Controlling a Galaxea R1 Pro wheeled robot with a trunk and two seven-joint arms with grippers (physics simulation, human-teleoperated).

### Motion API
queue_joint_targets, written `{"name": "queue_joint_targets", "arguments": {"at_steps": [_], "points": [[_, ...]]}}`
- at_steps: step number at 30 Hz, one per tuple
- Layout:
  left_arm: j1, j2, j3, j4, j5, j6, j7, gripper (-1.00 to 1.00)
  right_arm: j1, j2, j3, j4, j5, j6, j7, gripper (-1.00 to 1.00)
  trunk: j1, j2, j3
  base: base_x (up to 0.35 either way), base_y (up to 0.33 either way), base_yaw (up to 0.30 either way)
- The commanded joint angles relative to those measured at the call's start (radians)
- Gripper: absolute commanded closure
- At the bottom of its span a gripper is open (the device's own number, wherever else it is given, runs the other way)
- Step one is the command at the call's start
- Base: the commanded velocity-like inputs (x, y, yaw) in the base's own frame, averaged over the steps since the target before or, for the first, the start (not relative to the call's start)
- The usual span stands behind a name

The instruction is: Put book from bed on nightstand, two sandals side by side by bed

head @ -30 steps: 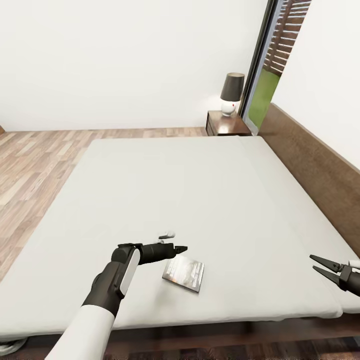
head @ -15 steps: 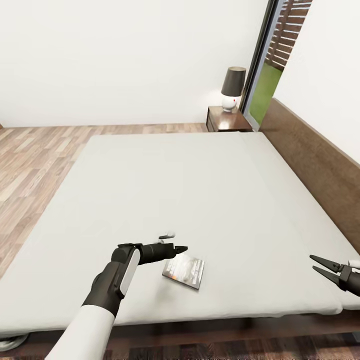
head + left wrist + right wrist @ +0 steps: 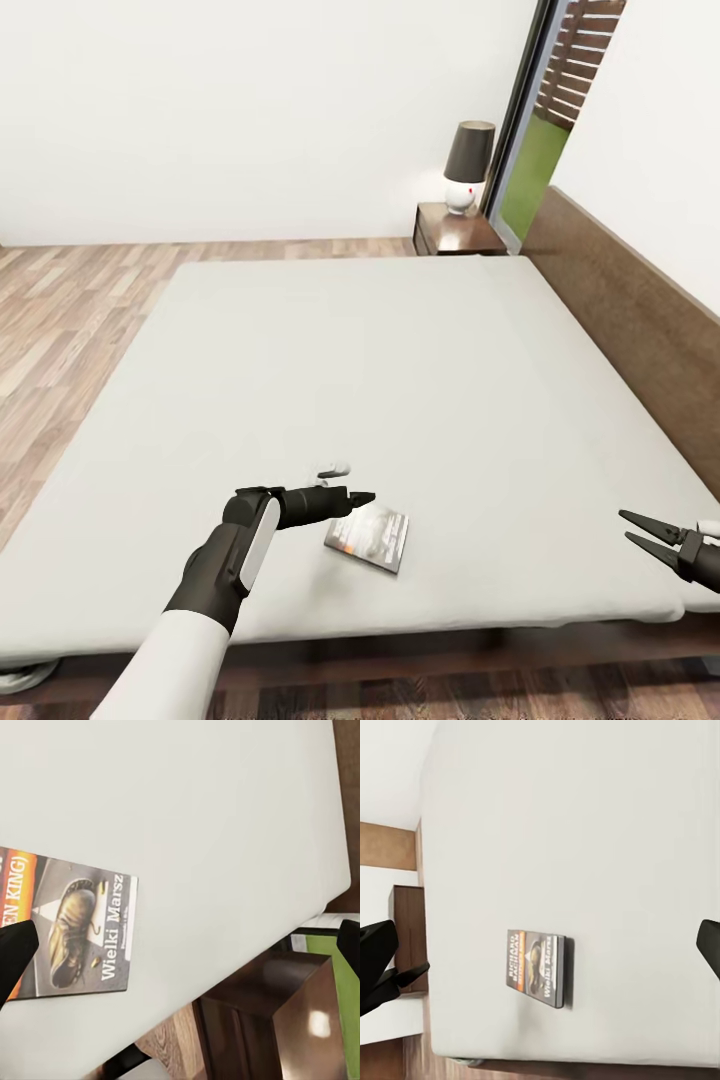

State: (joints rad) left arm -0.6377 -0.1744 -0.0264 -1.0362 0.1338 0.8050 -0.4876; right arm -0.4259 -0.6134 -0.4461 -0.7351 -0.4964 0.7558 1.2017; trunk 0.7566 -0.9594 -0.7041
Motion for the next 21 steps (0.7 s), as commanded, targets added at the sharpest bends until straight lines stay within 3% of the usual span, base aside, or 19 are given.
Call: {"name": "queue_joint_targets", "arguments": {"at_steps": [1,21], "points": [[0.0,0.0,0.0,-0.001,0.01,0.009,0.004,-1.0,0.0,0.0,0.0,0.0,-0.004,0.007,0.001,-1.0,0.0,-0.001,-0.002,0.0,0.0,0.0],[0.0,0.0,0.0,-0.001,0.01,0.008,0.004,-1.0,0.0,0.0,0.0,0.0,-0.004,0.007,0.001,-1.0,0.0,-0.001,-0.01,0.074,0.0,0.0]]}}
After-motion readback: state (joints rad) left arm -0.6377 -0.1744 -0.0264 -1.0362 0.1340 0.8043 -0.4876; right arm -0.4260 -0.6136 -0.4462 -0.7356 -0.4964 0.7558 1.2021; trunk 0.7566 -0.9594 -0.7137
